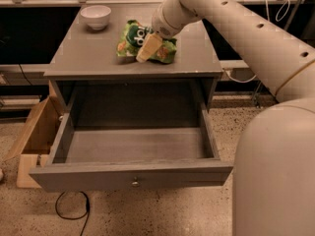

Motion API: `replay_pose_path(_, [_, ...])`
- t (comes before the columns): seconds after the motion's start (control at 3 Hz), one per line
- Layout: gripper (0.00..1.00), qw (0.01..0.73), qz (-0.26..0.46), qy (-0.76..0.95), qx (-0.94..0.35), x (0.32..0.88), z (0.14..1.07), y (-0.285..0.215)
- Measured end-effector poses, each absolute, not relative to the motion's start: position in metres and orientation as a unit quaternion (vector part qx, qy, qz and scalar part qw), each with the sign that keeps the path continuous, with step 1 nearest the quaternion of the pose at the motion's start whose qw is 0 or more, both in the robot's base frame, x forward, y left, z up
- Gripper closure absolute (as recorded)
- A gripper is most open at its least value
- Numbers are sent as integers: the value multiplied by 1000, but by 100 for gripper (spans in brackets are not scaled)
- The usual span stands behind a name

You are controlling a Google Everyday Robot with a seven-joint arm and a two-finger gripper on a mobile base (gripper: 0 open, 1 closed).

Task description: Place green rice chip bag into top drawer

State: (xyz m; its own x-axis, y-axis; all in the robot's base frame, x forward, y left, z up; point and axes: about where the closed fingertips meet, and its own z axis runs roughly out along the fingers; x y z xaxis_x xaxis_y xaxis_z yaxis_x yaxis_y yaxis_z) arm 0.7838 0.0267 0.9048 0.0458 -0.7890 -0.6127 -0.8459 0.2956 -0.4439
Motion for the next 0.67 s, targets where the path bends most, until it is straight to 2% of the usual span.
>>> replay_pose_path(0.33, [0,405,41,691,-597,789,899,35])
replay_pose_path(0.67, [13,392,46,697,-599,790,888,37])
